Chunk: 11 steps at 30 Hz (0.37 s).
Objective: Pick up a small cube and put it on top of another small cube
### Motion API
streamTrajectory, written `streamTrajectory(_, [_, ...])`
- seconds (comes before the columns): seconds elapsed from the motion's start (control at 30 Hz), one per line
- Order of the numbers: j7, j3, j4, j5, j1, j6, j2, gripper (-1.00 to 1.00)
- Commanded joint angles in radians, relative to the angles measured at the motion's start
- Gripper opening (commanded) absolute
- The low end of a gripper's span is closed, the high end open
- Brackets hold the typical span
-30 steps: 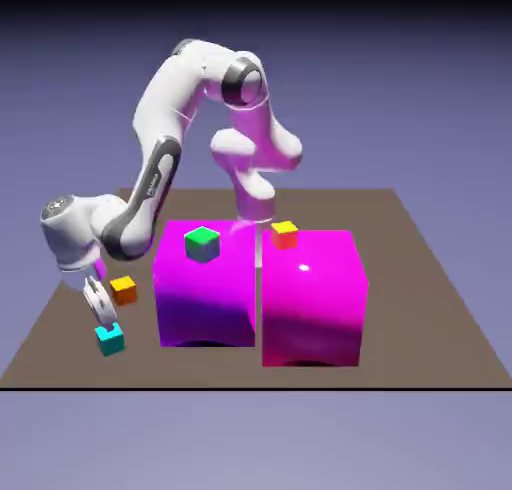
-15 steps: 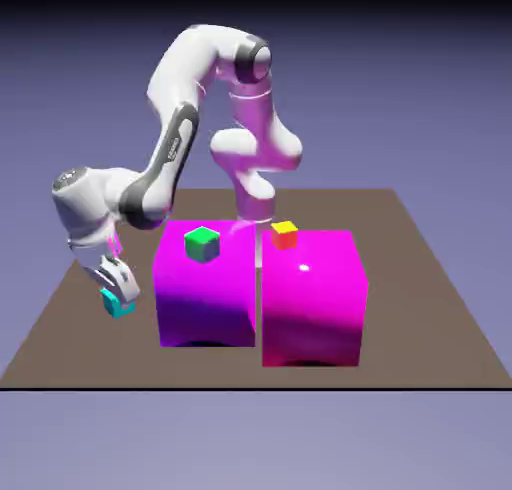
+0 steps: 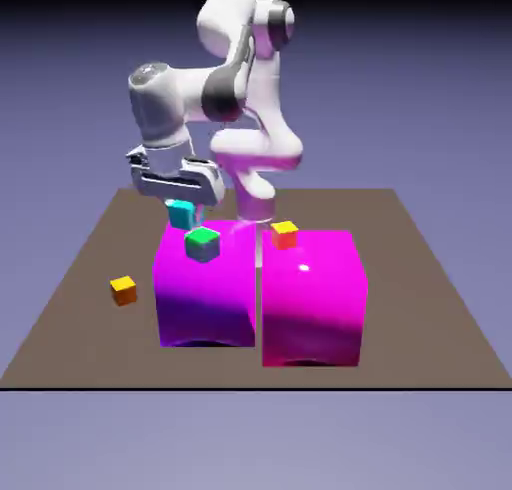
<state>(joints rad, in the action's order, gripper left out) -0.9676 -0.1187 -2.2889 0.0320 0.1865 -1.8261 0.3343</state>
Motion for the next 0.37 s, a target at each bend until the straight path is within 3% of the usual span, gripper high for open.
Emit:
streamTrajectory(0.0, [-0.021, 0.010, -0.013, -0.019, 0.001, 0.023, 0.024, -1.00])
streamTrajectory(0.07, [-0.053, 0.009, -0.023, -0.029, 0.009, 0.034, 0.018, -1.00])
streamTrajectory(0.23, [-0.048, 0.007, -0.175, -0.026, 0.008, -0.152, -0.017, -1.00])
streamTrajectory(0.27, [-0.048, 0.007, -0.175, -0.026, 0.008, -0.152, -0.017, 1.00])
streamTrajectory(0.33, [-0.049, 0.007, -0.139, -0.027, 0.009, -0.109, -0.009, 1.00])
